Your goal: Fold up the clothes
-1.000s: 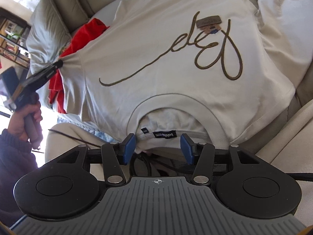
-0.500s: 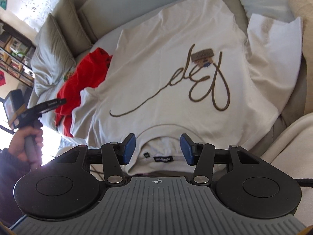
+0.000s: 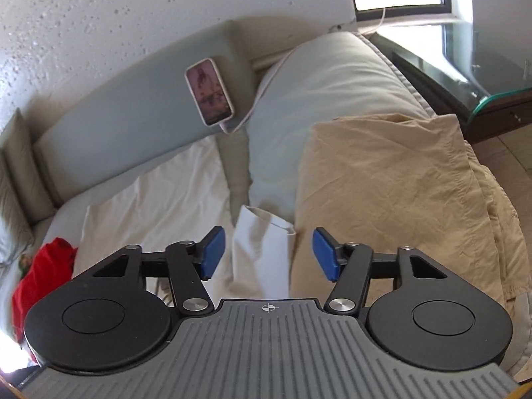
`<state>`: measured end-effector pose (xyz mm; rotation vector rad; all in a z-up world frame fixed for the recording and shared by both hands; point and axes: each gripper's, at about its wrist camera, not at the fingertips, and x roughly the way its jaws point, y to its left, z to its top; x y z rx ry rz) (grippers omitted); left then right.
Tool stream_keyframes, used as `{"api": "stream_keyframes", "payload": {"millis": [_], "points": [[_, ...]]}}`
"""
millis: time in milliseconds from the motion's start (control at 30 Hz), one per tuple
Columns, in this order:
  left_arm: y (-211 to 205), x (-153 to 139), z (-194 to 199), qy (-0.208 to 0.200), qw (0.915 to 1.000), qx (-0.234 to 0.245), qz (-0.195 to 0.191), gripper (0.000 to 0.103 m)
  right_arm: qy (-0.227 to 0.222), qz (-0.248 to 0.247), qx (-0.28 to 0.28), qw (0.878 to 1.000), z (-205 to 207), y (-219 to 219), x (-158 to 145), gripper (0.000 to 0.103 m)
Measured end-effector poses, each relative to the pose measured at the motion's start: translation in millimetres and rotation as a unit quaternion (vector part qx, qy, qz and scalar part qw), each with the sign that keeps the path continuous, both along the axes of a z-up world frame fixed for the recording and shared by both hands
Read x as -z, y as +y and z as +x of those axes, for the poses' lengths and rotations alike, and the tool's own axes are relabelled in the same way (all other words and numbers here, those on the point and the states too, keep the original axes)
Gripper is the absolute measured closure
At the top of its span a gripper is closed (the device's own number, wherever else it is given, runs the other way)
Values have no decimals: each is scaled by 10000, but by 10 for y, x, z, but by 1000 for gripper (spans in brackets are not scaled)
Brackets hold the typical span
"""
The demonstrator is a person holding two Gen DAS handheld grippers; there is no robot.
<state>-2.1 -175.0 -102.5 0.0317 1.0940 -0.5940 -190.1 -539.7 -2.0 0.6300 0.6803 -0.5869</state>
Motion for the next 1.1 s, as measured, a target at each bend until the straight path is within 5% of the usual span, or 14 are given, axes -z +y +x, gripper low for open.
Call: {"api": "stream_keyframes", "payload": {"millis": [167, 300, 367, 400, 433, 633, 767, 867, 967, 1033, 1100], "points": [[-76, 3, -75, -18, 9998, 155, 80, 45, 277, 356, -35, 9990, 219, -247, 321, 55], [-61, 17, -101, 16, 9998, 152, 146, 44, 441, 395, -73, 9982, 394, -325, 481, 78], [-46, 18, -113, 24, 9998, 151, 135, 44, 643, 259, -219, 9974, 485, -290, 527, 82], [-38, 10, -122, 22, 9998, 149, 125, 44, 767, 92, -246, 9967, 509, -241, 520, 98], [-27, 1, -132, 9, 9998, 150, 110, 44, 892, -85, -267, 9956, 531, -189, 509, 102], [-10, 7, -169, -2, 9996, 284, -17, 44, 376, -1177, 215, 9921, 176, 204, 12, 102], [-57, 72, -246, 48, 9984, 566, -50, 44, 816, -1285, 263, 9880, 106, 161, 136, 102], [-23, 100, -297, 61, 9980, 629, -62, 44, 863, -1120, 336, 9894, 90, 45, 319, 101], [40, 102, -317, 40, 9982, 603, -40, 43, 941, -988, 368, 9900, 120, -9, 367, 86], [84, 86, -306, 31, 9987, 515, -22, 43, 920, -935, 376, 9906, 121, 15, 311, 51], [129, 49, -275, 6, 9990, 442, -66, 43, 754, -985, 416, 9914, 76, 119, 180, 45]]}}
